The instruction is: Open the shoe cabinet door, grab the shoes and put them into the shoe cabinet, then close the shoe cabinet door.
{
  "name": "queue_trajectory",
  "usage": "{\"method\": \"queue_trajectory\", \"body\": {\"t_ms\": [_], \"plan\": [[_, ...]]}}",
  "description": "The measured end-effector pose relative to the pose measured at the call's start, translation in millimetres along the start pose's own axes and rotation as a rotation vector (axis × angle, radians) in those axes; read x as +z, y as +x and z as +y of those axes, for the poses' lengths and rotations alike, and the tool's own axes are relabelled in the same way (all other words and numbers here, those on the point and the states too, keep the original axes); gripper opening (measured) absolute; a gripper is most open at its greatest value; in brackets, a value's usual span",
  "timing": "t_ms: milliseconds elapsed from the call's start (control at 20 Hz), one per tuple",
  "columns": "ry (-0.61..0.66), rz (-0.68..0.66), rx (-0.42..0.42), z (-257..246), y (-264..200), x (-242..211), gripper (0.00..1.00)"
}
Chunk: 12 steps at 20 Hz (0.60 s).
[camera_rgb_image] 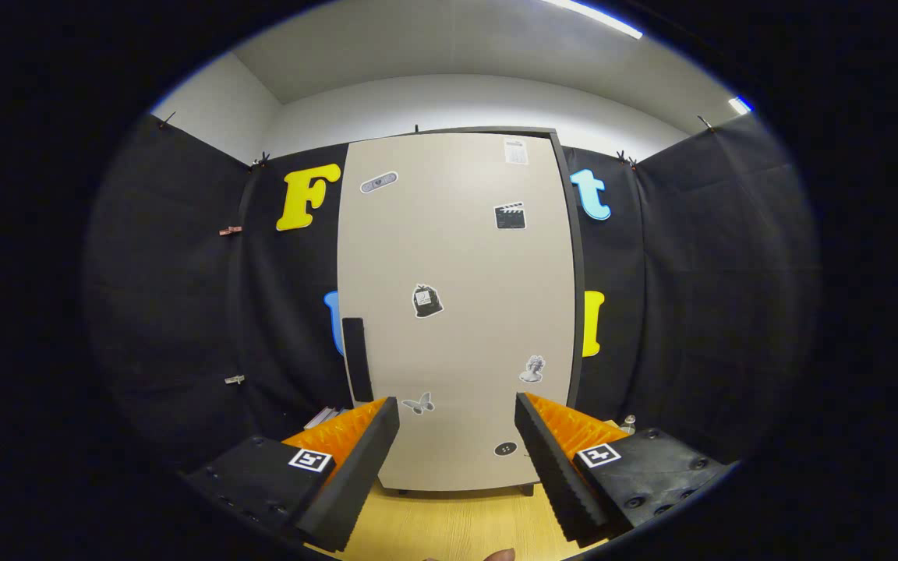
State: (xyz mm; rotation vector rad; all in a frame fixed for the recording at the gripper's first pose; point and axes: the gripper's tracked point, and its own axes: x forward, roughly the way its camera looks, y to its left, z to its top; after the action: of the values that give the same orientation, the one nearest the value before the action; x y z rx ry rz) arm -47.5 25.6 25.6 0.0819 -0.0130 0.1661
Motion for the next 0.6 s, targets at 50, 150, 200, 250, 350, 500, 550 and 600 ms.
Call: {"method": "queue_trajectory", "body": {"t_ms": [50,150,200,250,350,500,550,600], "plan": [[-0.004,0.001,-0.001,-1.6,0.1,0.8,0.98],[-0.011,0.001,-0.002,-2.1,-1.0,0.9,0.98],[-0.017,-0.001,-0.005,-3.7,-1.5,1.1,0.98],[-0.022,-0.004,-0.006,-4.5,-2.2,1.5,0.98],[-0.026,-0.002,-0.006,-5.5,-3.6,1.0,0.98],[-0.027,-0.004,-0.01,-8.9,-4.9,2.7,0.98],[-0.028,-0.004,-0.01,-9.9,-4.6,2.7,0.98],[-0.028,-0.005,-0.013,-11.1,-5.1,3.1,0.98]]}}
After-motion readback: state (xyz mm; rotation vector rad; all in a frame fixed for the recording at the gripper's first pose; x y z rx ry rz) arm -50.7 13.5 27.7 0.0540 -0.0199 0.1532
